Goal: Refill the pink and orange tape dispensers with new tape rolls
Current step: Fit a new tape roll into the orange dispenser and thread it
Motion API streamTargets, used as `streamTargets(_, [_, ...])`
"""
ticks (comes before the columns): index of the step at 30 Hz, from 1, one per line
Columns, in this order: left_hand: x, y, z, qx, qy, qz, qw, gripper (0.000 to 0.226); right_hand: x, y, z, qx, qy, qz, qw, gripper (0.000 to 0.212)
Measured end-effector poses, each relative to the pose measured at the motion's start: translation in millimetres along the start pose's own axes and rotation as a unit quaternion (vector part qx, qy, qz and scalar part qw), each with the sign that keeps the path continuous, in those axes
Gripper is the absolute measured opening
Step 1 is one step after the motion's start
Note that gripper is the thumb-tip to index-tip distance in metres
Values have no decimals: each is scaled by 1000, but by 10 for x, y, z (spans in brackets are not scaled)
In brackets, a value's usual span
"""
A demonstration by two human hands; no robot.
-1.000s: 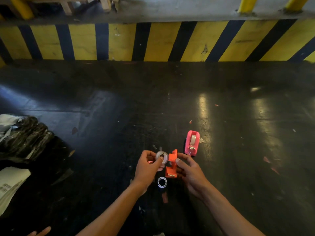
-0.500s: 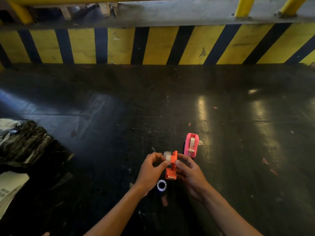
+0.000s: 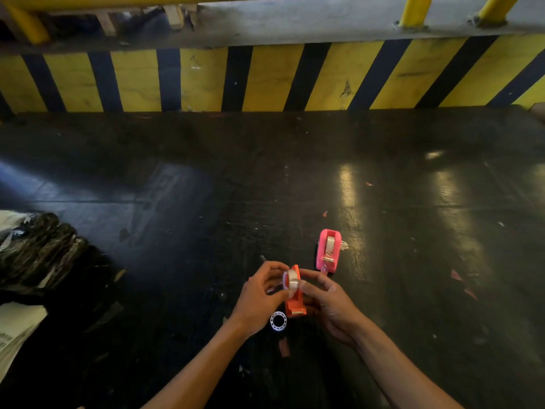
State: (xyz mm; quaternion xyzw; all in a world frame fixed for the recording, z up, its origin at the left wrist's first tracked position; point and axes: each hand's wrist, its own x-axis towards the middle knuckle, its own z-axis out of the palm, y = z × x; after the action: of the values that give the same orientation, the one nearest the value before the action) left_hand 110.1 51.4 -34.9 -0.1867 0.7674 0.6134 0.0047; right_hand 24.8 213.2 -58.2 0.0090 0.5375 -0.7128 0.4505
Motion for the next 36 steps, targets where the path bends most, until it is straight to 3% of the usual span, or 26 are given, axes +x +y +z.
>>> streamTargets(6, [9, -13, -20, 87, -13, 24, 996, 44, -12, 2, -48, 9, -24, 35, 999, 38])
streamTargets(10, [16, -25, -97, 106, -89, 19, 990, 51, 7, 59, -96, 50, -26, 51, 997, 37])
streamTargets(13, [71, -127, -191, 72, 1, -4, 997, 47, 52, 95, -119, 80, -13, 45, 996, 38])
streamTargets(15, [136, -272, -271, 110, 91, -38, 989, 46, 74, 89, -124, 91, -2, 40, 995, 38])
streamTargets(17, [187, -442, -350, 170, 121, -92, 974, 50, 83, 72, -140, 92, 5, 41, 995, 37])
streamTargets(21, [253, -629, -391, 238, 78, -172, 953, 66, 100, 51, -161, 87, 13, 46, 995, 39])
streamTargets(26, [292, -575, -340, 259, 24, -173, 950, 70, 90, 47, -138, 83, 14, 57, 995, 40])
streamTargets(29, [311, -497, -323, 197, 29, -176, 964, 66, 75, 45, -119, 82, 20, 56, 995, 41])
streamTargets(31, [309, -363, -281, 80, 41, -177, 980, 60, 75, 49, -117, 79, 22, 43, 996, 46])
streamTargets(33, [287, -198, -229, -50, 20, -166, 985, 52, 76, 39, -105, 77, 22, 36, 996, 49])
streamTargets(36, [240, -28, -151, -132, -37, -140, 981, 49, 83, 9, -83, 73, 18, 26, 997, 46])
